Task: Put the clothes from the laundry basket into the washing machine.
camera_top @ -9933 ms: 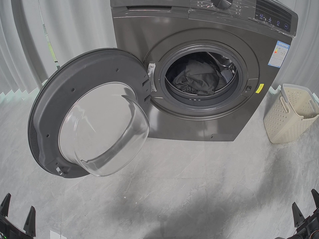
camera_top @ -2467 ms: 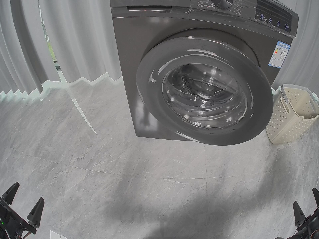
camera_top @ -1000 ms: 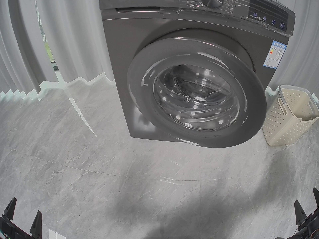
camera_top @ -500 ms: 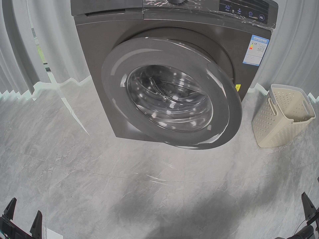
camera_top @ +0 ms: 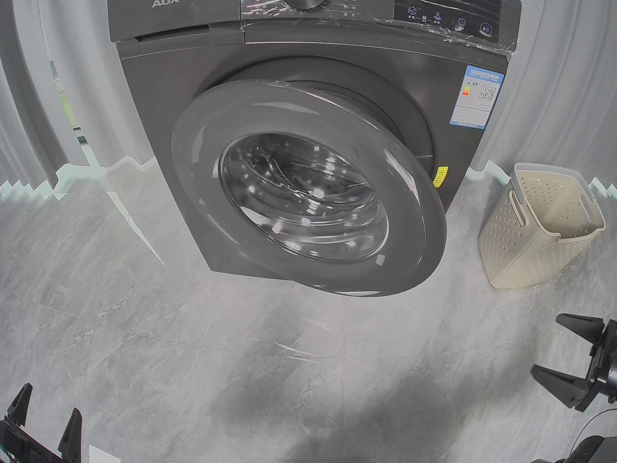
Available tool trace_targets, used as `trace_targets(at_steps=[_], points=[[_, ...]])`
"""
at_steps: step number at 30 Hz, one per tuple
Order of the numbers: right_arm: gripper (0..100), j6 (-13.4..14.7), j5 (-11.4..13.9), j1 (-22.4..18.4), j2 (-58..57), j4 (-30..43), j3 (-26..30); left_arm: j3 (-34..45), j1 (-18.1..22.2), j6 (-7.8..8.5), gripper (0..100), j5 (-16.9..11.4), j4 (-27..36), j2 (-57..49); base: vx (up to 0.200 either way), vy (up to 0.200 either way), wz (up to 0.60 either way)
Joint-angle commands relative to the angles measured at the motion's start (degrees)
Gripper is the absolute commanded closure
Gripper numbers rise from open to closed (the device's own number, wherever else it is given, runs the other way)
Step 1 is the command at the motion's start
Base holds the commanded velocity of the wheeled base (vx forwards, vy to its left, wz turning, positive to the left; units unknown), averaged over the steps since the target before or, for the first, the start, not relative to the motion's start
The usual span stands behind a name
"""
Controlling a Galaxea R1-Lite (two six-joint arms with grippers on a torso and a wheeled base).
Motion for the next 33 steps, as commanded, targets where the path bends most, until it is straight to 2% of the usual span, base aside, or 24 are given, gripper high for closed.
trace_targets(at_steps=[1, 3, 4, 6, 7, 9, 11, 14, 22, 33], points=[[0, 4.4, -3.9, 13.6, 18.5, -7.6, -4.6, 1.0, 0.0, 0.06, 0, 0.0, 0.0, -0.7, 0.2, 0.0, 0.0], [0, 6.2, -7.8, 16.8, 22.6, -9.2, -7.3, 1.0, 0.0, 0.15, 0, 0.0, 0.0, -0.7, 0.2, 0.0, 0.0], [0, 6.2, -7.8, 16.8, 22.6, -9.2, -7.3, 1.0, 0.0, 0.15, 0, 0.0, 0.0, -0.7, 0.2, 0.0, 0.0], [0, 6.8, -12.6, 19.8, 27.5, -11.8, -9.8, 1.0, 0.0, 0.15, 0, -0.1, 0.0, -0.7, 0.0, 0.0, 0.0], [0, 6.8, -13.7, 20.5, 29.0, -13.3, -10.4, 1.0, 0.0, 0.15, 0, -0.1, 0.0, -0.7, 0.0, 0.0, 0.0], [0, 6.9, -14.6, 21.2, 30.3, -14.8, -11.0, 1.0, 0.0, 0.15, 0, -0.1, 0.0, -0.7, 0.0, 0.0, 0.0], [0, 8.0, -16.0, 22.9, 33.4, -19.2, -12.0, 1.0, 0.0, 0.15, 0, -0.1, 0.0, -0.7, 0.0, 0.0, 0.0], [0, 8.8, -17.6, 23.1, 36.4, -20.5, -13.3, 1.0, 0.0, 0.15, 0, -0.1, 0.0, -0.7, 0.0, 0.0, 0.0], [0, 9.1, -18.5, 24.5, 40.4, -22.6, -15.7, 1.0, 0.0, 0.15, 0, -0.2, 0.0, -0.7, 0.0, 0.0, 0.0], [0, 10.4, -18.6, 23.7, 44.8, -23.0, -19.6, 1.0, -0.1, 0.15, 0, -0.2, 0.0, -0.7, 0.0, 0.0, 0.0]])
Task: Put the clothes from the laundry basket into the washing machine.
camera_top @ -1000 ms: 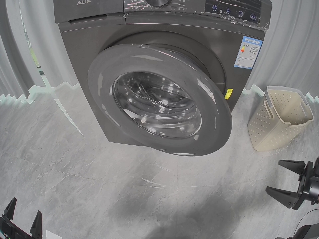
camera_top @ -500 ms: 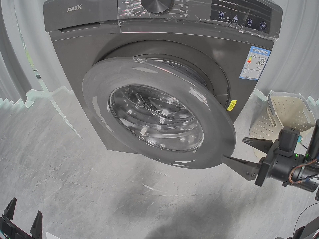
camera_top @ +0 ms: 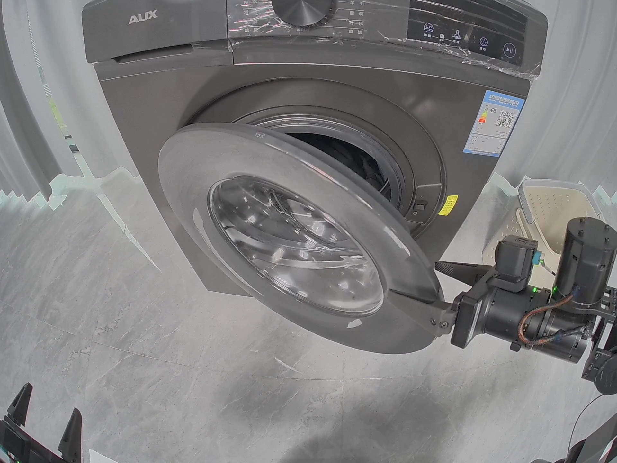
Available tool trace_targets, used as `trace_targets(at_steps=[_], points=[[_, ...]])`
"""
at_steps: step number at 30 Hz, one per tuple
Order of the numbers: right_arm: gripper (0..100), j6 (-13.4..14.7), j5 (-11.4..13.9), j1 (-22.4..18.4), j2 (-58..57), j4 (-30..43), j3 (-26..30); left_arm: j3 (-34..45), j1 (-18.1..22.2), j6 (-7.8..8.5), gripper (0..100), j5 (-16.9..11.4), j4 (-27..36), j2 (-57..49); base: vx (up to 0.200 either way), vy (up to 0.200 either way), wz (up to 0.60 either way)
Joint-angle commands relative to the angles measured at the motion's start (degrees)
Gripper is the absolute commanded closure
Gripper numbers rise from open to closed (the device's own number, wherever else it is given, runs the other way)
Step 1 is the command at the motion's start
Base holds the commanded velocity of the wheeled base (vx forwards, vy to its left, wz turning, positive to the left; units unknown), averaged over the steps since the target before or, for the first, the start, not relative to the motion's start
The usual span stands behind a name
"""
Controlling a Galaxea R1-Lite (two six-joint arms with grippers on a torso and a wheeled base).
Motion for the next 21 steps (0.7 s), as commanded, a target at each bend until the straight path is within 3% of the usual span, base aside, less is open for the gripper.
trace_targets(at_steps=[1, 5, 7, 9, 13, 21], points=[[0, 0.0, -0.4, -0.5, 1.6, -0.3, -0.8, 1.0, 0.0, -0.02, 0, 0.0, 0.0, -0.9, 0.0, 0.0, 0.0], [0, -0.7, -3.2, -1.2, 1.3, -1.3, -1.1, 1.0, 0.0, -0.02, 0, 0.0, 0.0, -0.9, 0.0, 0.0, 0.0], [0, -1.0, -3.5, -2.0, 1.4, -1.4, -1.3, 1.0, 0.0, 0.07, 0, 0.0, 0.0, -0.9, 0.0, 0.0, 0.0], [0, -1.8, -3.7, -6.4, 1.6, -1.5, -2.6, 1.0, 0.0, -0.02, 0, 0.0, 0.0, -0.9, 0.0, 0.0, 0.0], [0, -2.3, -3.8, -10.5, 0.5, -1.5, -2.4, 1.0, 0.0, -0.02, 0, 0.0, 0.0, -0.9, 0.0, 0.0, 0.0], [0, -5.1, -3.8, -9.6, -6.8, -0.5, 6.8, 1.0, 0.0, 0.07, 0, 0.0, 0.0, -0.9, 0.0, 0.0, 0.0]])
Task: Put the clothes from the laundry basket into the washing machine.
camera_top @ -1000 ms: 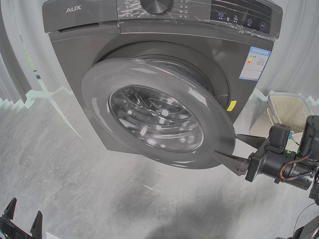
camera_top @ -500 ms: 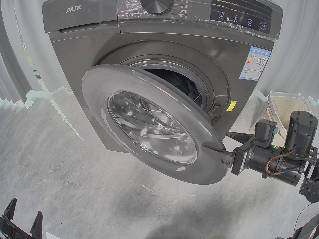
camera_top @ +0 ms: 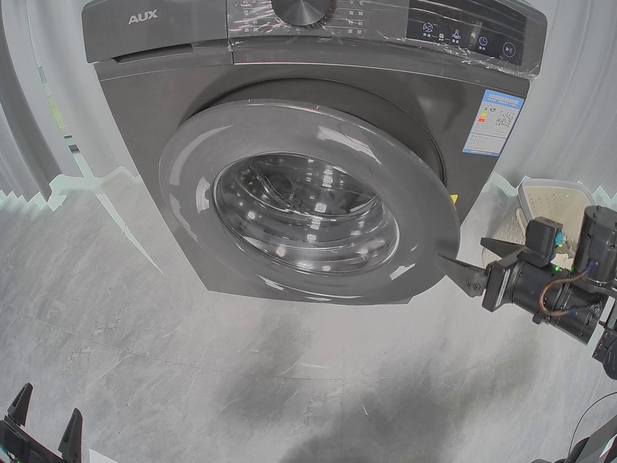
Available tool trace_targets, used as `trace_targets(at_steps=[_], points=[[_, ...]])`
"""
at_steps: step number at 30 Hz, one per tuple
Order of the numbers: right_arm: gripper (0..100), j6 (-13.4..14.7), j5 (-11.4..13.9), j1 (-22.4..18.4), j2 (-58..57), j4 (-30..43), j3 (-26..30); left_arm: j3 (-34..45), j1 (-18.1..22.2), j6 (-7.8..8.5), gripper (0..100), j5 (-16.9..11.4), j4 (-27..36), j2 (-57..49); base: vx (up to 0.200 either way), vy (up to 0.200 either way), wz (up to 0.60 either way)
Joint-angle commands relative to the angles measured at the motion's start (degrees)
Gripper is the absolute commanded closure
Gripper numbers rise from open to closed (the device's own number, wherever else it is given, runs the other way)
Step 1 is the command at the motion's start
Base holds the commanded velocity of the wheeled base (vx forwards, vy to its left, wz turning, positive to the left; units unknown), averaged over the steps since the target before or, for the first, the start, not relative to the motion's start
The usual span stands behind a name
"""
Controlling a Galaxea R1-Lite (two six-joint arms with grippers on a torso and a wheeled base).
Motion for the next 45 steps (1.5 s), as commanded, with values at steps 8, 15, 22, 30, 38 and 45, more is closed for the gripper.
trace_targets(at_steps=[8, 15, 22, 30, 38, 45], points=[[0, 0.7, 1.9, 9.6, -2.8, -0.7, 5.0, 1.0, 0.0, 0.08, 0, 0.0, 0.1, -0.9, 0.0, 0.0, 0.0], [0, 4.8, 1.9, 10.7, 4.8, -0.9, -4.7, 1.0, 0.0, 0.08, 0, 0.0, 0.0, -0.9, 0.143, 0.0, 0.0], [0, 4.5, 1.1, 10.2, 9.6, -8.4, -8.3, 1.0, 0.0, -0.01, 0, 0.0, 0.1, -0.9, 0.2, 0.0, 0.0], [0, 0.8, -1.0, 7.3, 10.5, -15.9, -9.3, 1.0, 0.0, -0.01, 0, -0.2, 0.0, -0.9, 0.075, 0.0, 0.0], [0, -0.7, -2.6, 9.6, 5.2, -18.9, -0.9, 1.0, 0.0, -0.01, 0, -0.3, 0.0, -0.9, 0.0, 0.0, 0.0], [0, -0.7, 0.2, 12.7, -4.0, -19.1, 13.1, 1.0, 0.0, -0.01, 0, -0.3, 0.1, -0.9, 0.0, 0.0, 0.0]])
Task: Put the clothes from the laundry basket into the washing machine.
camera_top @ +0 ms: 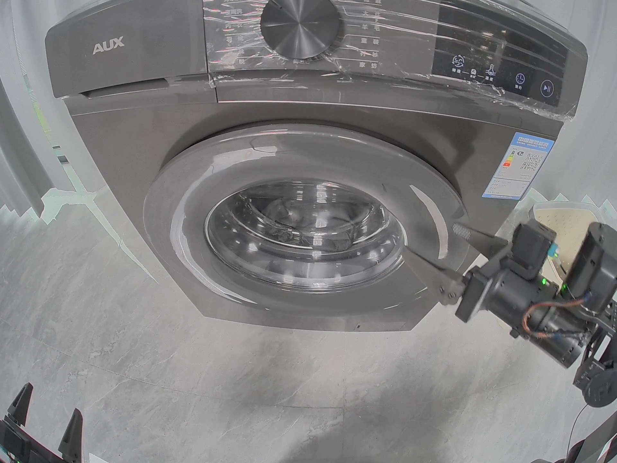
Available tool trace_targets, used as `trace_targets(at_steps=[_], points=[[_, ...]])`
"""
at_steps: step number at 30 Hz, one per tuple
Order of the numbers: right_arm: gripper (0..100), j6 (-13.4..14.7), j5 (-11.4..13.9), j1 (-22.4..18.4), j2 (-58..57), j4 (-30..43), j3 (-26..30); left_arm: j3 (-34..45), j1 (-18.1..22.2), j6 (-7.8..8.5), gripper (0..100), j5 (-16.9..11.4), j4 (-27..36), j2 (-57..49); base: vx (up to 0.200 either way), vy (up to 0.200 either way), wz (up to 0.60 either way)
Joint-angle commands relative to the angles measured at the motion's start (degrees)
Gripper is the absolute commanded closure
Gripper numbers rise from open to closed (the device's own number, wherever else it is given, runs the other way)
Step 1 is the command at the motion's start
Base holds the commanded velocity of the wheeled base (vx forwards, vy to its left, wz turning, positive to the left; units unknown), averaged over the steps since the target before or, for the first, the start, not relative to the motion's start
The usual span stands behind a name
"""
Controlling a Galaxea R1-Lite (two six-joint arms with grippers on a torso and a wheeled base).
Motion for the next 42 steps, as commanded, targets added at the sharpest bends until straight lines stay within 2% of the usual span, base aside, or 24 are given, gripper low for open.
trace_targets(at_steps=[1, 5, 6, 8, 9, 10, 13, 14, 15, 16, 19, 22, 26, 28, 32, 35, 36, 37, 42], points=[[0, 0.3, 3.1, 2.9, -10.8, 1.7, 10.7, 1.0, 0.0, -0.02, 0, 0.0, 0.0, -0.9, 0.0, 0.0, 0.0], [0, -0.6, 3.1, 0.3, -19.2, 2.5, 15.6, 1.0, 0.0, -0.02, 0, 0.0, 0.0, -0.9, 0.0, 0.0, 0.0], [0, -2.1, 3.3, -3.2, -22.2, 2.5, 18.3, 1.0, -0.1, -0.11, 0, 0.0, 0.0, -0.9, 0.0, 0.0, 0.0], [0, -2.6, 3.4, -4.4, -22.9, 2.5, 18.9, 1.0, -0.1, -0.11, 0, 0.0, 0.1, -0.9, 0.0, 0.0, 0.0], [0, -4.7, 4.2, -8.9, -26.1, 2.5, 21.5, 1.0, -0.1, -0.11, 0, 0.0, 0.0, -0.9, 0.0, 0.0, 0.0], [0, -5.6, 5.0, -11.1, -27.9, 2.6, 22.9, 1.0, -0.1, -0.11, 0, 0.0, 0.0, -0.9, 0.0, 0.0, 0.0], [0, -6.6, 7.3, -17.2, -34.3, 5.0, 24.8, 1.0, -0.1, -0.11, 0, 0.0, 0.0, -0.9, 0.0, 0.0, 0.0], [0, -6.6, 7.3, -17.2, -34.3, 5.0, 24.8, 1.0, -0.1, -0.11, 0, 0.0, 0.0, -0.9, 0.0, 0.0, 0.0], [0, -6.6, 7.5, -21.0, -39.9, 9.8, 24.7, 1.0, -0.1, -0.11, 0, 0.0, 0.0, -0.9, 0.0, 0.0, 0.0], [0, -6.6, 7.7, -23.0, -43.7, 13.4, 24.7, 1.0, -0.1, -0.11, 0, 0.0, 0.0, -0.9, 0.0, 0.0, 0.0], [0, -6.5, 8.0, -27.2, -52.7, 22.9, 24.7, 1.0, -0.1, -0.11, 0, 0.0, 0.0, -0.9, 0.0, 0.0, 0.0], [0, -6.2, 8.2, -29.4, -59.6, 28.2, 24.7, 1.0, -0.1, -0.11, 0, -0.1, 0.1, -0.9, 0.0, 0.0, 0.0], [0, -6.2, 8.6, -32.9, -74.6, 42.4, 24.6, 0.9, -0.1, -0.11, 0, -0.1, 0.1, -0.9, 0.0, 0.0, 0.0], [0, -6.2, 9.4, -33.9, -78.3, 46.7, 24.4, 1.0, -0.1, -0.11, 0, -0.1, 0.1, -0.9, 0.0, 0.0, 0.0], [0, -6.2, 9.9, -35.3, -83.7, 53.2, 24.7, 1.0, -0.1, -0.11, 0, -0.1, 0.1, -0.9, 0.0, 0.0, 0.0], [0, -6.2, 10.1, -36.9, -85.6, 55.4, 24.7, 0.9, -0.1, -0.11, 0, -0.1, 0.1, -0.9, 0.0, 0.0, 0.0], [0, -6.3, 11.5, -39.0, -88.1, 57.7, 24.7, 1.0, -0.1, -0.11, 0, -0.1, 0.1, -0.9, 0.0, 0.0, 0.0], [0, -6.3, 11.8, -39.1, -88.5, 59.5, 24.7, 0.9, -0.1, -0.11, 0, -0.1, 0.1, -0.9, 0.0, 0.0, 0.0], [0, -5.3, 10.6, -39.1, -88.5, 64.0, 24.8, 0.9, -0.1, -0.2, 0, -0.2, 0.1, -0.9, 0.0, 0.0, 0.0]])
